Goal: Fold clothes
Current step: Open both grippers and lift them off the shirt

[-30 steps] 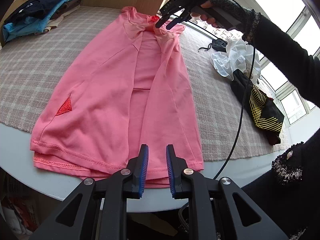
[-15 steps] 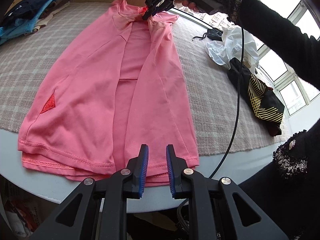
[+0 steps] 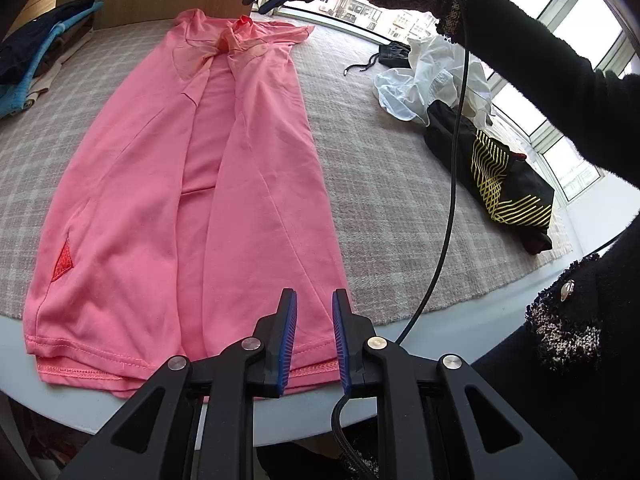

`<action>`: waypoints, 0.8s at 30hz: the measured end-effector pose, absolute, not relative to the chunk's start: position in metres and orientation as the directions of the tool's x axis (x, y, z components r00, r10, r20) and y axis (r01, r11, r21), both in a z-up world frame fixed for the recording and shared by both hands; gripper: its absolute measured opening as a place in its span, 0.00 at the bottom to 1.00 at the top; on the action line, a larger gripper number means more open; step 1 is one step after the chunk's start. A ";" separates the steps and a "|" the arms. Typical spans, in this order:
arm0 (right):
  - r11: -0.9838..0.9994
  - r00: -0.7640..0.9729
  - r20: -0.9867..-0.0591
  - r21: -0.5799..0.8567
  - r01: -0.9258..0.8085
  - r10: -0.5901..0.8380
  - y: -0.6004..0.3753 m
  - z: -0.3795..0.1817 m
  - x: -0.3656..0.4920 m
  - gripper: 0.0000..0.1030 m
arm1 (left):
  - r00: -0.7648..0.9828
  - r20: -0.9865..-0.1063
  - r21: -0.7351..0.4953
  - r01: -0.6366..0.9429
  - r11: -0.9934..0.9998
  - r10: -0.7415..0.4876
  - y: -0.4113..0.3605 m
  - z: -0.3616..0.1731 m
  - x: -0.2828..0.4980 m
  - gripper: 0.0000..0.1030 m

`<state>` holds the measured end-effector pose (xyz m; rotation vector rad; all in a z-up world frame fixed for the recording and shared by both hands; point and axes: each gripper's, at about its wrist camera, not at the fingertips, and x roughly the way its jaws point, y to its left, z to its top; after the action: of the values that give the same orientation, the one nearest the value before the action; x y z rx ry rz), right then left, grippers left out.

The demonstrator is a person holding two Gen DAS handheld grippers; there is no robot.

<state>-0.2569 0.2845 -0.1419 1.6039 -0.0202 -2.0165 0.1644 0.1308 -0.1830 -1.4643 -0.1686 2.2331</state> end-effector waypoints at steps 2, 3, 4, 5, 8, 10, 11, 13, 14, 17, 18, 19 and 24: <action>-0.887 -0.189 -0.902 0.310 0.342 -0.388 0.304 -0.147 -0.280 0.51 | -0.310 -0.847 -0.321 -0.347 -0.881 0.431 0.145 -0.185 0.161 0.18; -0.901 -0.200 -0.904 0.310 0.304 -0.378 0.325 -0.153 -0.290 0.51 | -0.303 -0.852 -0.311 -0.362 -0.879 0.427 0.151 -0.186 0.159 0.21; -0.911 -0.206 -0.905 0.313 0.270 -0.372 0.343 -0.160 -0.300 0.51 | -0.296 -0.857 -0.303 -0.374 -0.877 0.422 0.156 -0.187 0.158 0.23; -0.912 -0.202 -0.904 0.324 0.251 -0.376 0.352 -0.168 -0.310 0.51 | -0.292 -0.861 -0.294 -0.384 -0.876 0.417 0.159 -0.188 0.156 0.27; -0.911 -0.178 -0.900 0.364 0.195 -0.398 0.360 -0.199 -0.328 0.48 | -0.280 -0.868 -0.284 -0.400 -0.872 0.411 0.164 -0.187 0.150 0.27; -0.901 -0.179 -0.888 0.393 0.183 -0.424 0.367 -0.205 -0.334 0.48 | -0.282 -0.869 -0.280 -0.399 -0.873 0.408 0.161 -0.181 0.143 0.27; -0.897 -0.183 -0.882 0.406 0.175 -0.435 0.371 -0.207 -0.335 0.48 | -0.284 -0.867 -0.281 -0.400 -0.873 0.409 0.158 -0.176 0.138 0.27; -0.886 -0.177 -0.871 0.429 0.175 -0.457 0.376 -0.208 -0.337 0.48 | -0.298 -0.863 -0.275 -0.401 -0.874 0.408 0.147 -0.162 0.119 0.27; -0.882 -0.173 -0.869 0.434 0.184 -0.464 0.377 -0.208 -0.338 0.48 | -0.305 -0.862 -0.267 -0.404 -0.875 0.404 0.141 -0.154 0.107 0.27; -0.887 -0.194 -0.874 0.399 0.233 -0.445 0.378 -0.204 -0.335 0.48 | -0.346 -0.868 -0.191 -0.430 -0.883 0.356 0.126 -0.130 0.050 0.29; -0.885 -0.202 -0.872 0.394 0.247 -0.445 0.378 -0.203 -0.333 0.48 | -0.359 -0.870 -0.163 -0.435 -0.885 0.337 0.122 -0.123 0.027 0.30; -0.881 -0.211 -0.867 0.395 0.260 -0.451 0.378 -0.202 -0.330 0.48 | -0.374 -0.871 -0.135 -0.441 -0.887 0.318 0.121 -0.119 0.002 0.30; -0.867 -0.253 -0.852 0.366 0.338 -0.458 0.377 -0.199 -0.307 0.48 | -0.401 -0.878 -0.031 -0.498 -0.866 0.262 0.138 -0.123 -0.132 0.38</action>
<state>-0.3067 0.3769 -0.1992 1.5143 -0.1470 -2.1473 -0.1322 0.1378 -0.1227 -1.3669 0.3272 2.2802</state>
